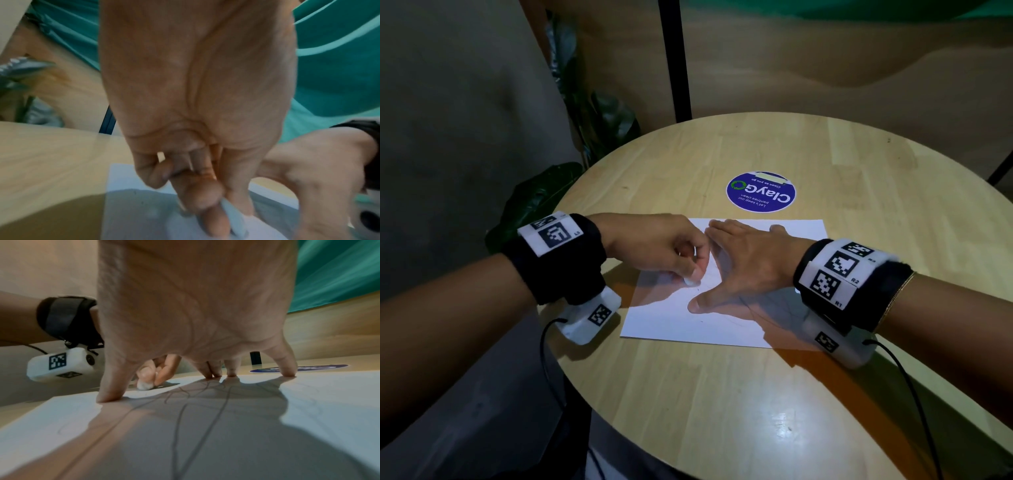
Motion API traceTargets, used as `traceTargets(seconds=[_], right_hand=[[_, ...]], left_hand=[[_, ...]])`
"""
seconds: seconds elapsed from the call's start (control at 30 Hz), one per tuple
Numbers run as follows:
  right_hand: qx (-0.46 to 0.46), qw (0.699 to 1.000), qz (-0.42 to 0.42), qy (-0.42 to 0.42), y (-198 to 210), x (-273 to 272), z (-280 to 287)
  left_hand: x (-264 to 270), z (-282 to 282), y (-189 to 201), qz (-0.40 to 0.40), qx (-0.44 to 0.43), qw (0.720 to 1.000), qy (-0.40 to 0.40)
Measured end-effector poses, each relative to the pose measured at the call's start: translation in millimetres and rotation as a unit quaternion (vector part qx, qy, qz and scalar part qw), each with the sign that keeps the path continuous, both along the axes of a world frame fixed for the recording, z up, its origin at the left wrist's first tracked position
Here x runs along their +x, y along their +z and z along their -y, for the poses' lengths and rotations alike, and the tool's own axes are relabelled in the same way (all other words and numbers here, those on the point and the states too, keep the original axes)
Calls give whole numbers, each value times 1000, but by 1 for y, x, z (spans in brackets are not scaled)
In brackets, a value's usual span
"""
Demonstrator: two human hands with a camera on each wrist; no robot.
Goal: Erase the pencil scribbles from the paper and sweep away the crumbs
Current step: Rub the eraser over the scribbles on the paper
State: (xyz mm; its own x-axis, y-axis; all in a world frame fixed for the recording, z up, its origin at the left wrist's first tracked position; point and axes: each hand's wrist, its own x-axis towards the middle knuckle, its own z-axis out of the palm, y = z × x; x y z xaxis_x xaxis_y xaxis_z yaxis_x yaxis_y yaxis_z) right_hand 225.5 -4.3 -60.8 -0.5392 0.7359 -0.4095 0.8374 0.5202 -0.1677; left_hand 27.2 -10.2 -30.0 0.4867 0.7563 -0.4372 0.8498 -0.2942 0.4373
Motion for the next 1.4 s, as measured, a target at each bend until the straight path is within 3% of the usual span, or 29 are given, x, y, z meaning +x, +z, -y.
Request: traceTargets(seconds=[0.03, 0.17, 0.3, 0.47, 0.6, 0.73, 0.9, 1.03, 1.17, 1.2, 1.33, 1.4], right_hand=[[1, 1000, 0, 0, -1, 0, -1], [4, 1000, -2, 6, -6, -1, -5], [9, 1000, 0, 8, -7, 0, -4], [9, 1000, 0, 12, -8, -1, -7], [6, 1000, 2, 10, -7, 0, -5], [13, 1000, -2, 9, -10, -1, -6], [9, 1000, 1, 8, -9, 0, -5], [10, 1000, -8, 11, -10, 0, -7], [14, 1000, 9, 12, -5, 1, -3], [14, 1000, 9, 11, -5, 1, -3], [9, 1000, -5, 11, -8, 0, -6], [10, 1000, 3, 12, -5, 1, -3]], left_hand=[[1, -1, 2, -1, -8, 1000, -4], [-2, -10, -2, -45, 130, 990, 21], [3, -7, 0, -7, -3, 1000, 11], [2, -12, -3, -35, 128, 990, 42], [8, -5, 1, -16, 28, 999, 19], [5, -10, -2, -49, 140, 988, 45], [11, -5, 2, -26, 26, 999, 5], [4, -9, -3, -43, 132, 990, 23], [8, 1, 1, -14, -9, 1000, -14], [8, 0, 2, -16, -11, 1000, -18], [3, -2, -3, -42, 115, 992, -3], [7, 5, -3, -24, 53, 998, -16]])
